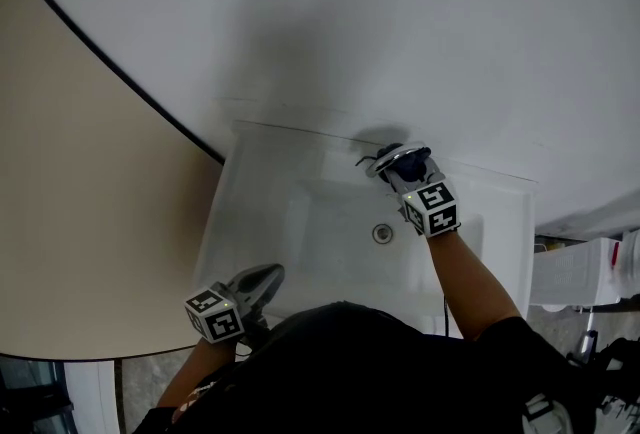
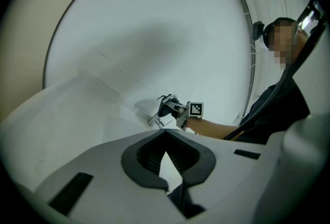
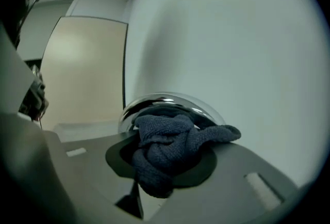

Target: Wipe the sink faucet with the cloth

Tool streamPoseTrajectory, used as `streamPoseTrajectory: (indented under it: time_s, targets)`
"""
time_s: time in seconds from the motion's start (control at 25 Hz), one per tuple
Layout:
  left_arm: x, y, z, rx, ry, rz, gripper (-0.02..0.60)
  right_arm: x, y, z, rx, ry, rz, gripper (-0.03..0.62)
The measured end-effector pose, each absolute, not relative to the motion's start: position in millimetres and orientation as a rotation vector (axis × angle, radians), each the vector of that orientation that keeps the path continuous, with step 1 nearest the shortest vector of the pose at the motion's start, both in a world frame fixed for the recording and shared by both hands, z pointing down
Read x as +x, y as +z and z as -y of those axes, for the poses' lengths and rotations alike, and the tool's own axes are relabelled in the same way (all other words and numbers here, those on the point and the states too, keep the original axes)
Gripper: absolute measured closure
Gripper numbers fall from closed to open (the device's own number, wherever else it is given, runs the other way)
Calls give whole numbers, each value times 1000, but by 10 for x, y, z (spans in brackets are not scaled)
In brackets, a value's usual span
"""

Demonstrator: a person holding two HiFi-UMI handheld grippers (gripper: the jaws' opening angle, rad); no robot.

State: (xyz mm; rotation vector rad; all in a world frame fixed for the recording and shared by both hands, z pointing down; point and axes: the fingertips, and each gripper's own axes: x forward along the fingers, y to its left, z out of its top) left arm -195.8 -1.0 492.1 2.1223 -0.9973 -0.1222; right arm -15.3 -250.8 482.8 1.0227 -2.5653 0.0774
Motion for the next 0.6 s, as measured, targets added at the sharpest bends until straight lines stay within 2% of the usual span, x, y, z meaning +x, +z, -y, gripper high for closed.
streamPoseTrajectory:
  time_s: [0.44, 0.52, 0.6]
  targets:
    - [-1961, 4916, -30, 2121, -137, 1005, 589, -307, 5255, 2187, 509, -895, 1940, 485]
    - [-1945, 4906, -24, 2126, -134, 1006, 589, -314, 5553, 2050, 350, -902, 1863, 485]
    - [-1944, 4898, -24, 2125, -134, 1014, 589, -341, 5835, 1887, 304, -709, 1935, 485]
